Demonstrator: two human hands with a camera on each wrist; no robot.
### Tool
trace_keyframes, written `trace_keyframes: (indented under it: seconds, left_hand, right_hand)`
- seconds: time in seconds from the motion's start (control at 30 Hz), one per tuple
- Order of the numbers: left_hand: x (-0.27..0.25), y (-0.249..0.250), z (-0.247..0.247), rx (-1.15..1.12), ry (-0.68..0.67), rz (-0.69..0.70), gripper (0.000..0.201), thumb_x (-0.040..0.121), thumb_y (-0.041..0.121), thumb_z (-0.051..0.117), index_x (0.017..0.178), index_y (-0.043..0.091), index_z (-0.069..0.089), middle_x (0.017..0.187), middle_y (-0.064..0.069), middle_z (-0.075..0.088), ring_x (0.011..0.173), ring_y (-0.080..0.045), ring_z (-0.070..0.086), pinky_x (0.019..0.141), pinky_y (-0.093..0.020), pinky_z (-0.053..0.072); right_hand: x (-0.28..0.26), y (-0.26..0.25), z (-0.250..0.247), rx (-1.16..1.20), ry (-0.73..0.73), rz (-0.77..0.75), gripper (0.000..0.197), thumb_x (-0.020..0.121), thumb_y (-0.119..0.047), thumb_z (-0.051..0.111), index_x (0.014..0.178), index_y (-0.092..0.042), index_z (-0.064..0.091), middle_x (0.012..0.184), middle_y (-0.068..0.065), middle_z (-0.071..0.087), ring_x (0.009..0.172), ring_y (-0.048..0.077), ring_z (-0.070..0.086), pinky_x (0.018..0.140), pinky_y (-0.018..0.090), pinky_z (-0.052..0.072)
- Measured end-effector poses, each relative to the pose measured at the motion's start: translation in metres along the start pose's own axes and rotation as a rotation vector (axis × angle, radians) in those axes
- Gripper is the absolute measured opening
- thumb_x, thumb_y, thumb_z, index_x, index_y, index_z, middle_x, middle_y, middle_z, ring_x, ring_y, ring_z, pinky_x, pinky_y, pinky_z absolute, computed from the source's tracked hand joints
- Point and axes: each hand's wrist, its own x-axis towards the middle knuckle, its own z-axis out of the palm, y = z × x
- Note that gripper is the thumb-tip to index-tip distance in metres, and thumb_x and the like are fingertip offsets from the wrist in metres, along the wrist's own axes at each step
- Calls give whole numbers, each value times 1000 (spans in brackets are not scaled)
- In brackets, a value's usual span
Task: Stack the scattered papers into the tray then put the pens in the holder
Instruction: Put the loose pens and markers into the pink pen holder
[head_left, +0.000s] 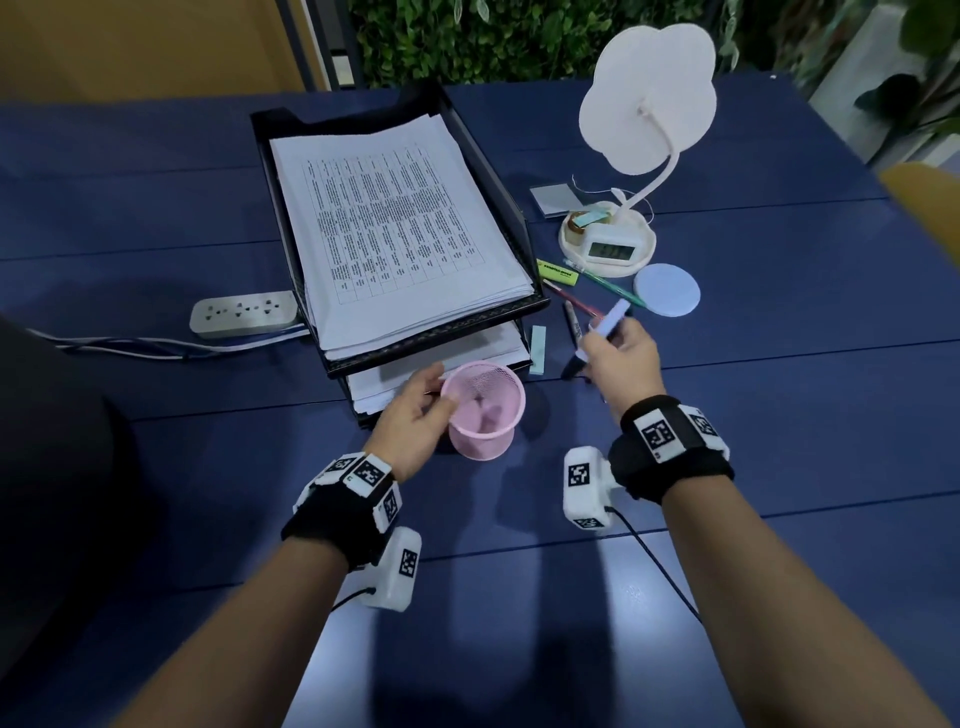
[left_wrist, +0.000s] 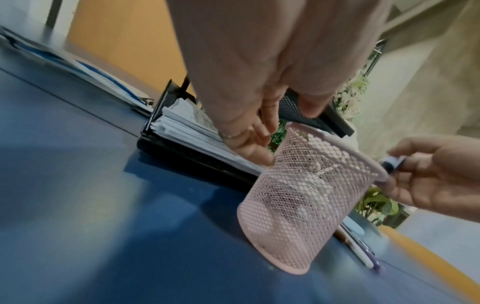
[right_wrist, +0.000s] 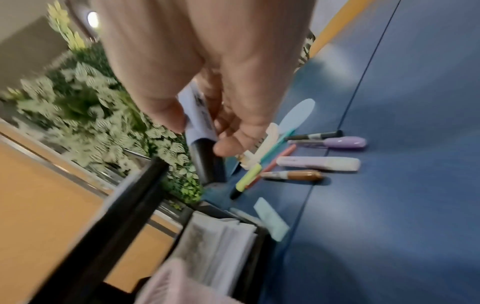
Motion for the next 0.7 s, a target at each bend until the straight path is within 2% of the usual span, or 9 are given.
trace_keyframes:
  seconds: [0.07,0.1,0.17,0.27,0.33,0.43,0.5,0.63,0.7]
  left_hand:
    - [1,2,-1,-11,123,-12,11,93,22,58,102,18,60,103,-11,62,79,-14,60,66,-24,54]
    - [2,4,-2,-28,145,-22,6,93,15,57,90,18,61,89,-9,62,70,-13,57,57,-19,52]
    - [2,5,-1,-96,144,-81,15,93,10,57,79,16,60,71,-6,59,58,-14,54,50,-16,50]
    - [1,12,2,-215,133,-148,16,92,7,58,77,11,59,64,-9,59,45,-9,56,48,-17,51]
    - [0,16,7,-281,116,-168,17,92,4,58,76,8,56,61,-10,59,41,-7,57,46,-17,51]
    - [-1,20,13,-344,110,-190,18,91,2,58,74,7,54,53,-5,60,40,-8,58,44,-18,51]
    - [-1,22,17,-368,103,-203,17,91,2,59,75,7,54,51,-4,61,40,-9,59,45,-19,52]
    - [1,26,22,-388,91,-211,17,91,2,58,75,7,54,48,-3,62,39,-10,58,45,-19,52]
    - [3,27,23,-399,91,-210,17,92,1,56,76,6,54,48,-3,62,39,-9,58,45,-19,53]
  right_hand:
    - [-5,-15,4,192,-66,-23,21,87,-2,49,87,-22,58,80,1,59,65,11,53,57,23,48]
    - [-8,-21,7,252,-119,-34,23,89,0,47,88,-21,59,81,1,58,68,10,55,59,23,51]
    - [-13,-26,13,252,-240,-44,24,90,3,47,91,-17,60,82,2,60,73,13,58,68,29,55]
    - [-18,-20,20,66,-364,-79,20,87,5,55,101,-8,60,86,7,62,72,13,58,62,22,54]
    - [-21,-13,22,-45,-383,-114,21,84,4,60,101,-9,59,84,5,63,71,12,58,64,23,53]
    - [-25,-3,23,-243,-313,-165,9,85,-9,64,93,-9,61,84,6,64,73,15,57,74,31,51]
    - [-27,4,22,-319,-258,-174,12,84,-14,65,91,-4,62,82,8,64,72,16,56,72,31,49]
    - [-29,10,19,-336,-255,-169,9,82,-12,67,88,-16,61,66,-3,54,59,10,49,62,22,44]
    - [-27,12,16,-313,-276,-137,10,84,-12,64,90,-19,61,66,-5,51,59,8,48,59,16,42]
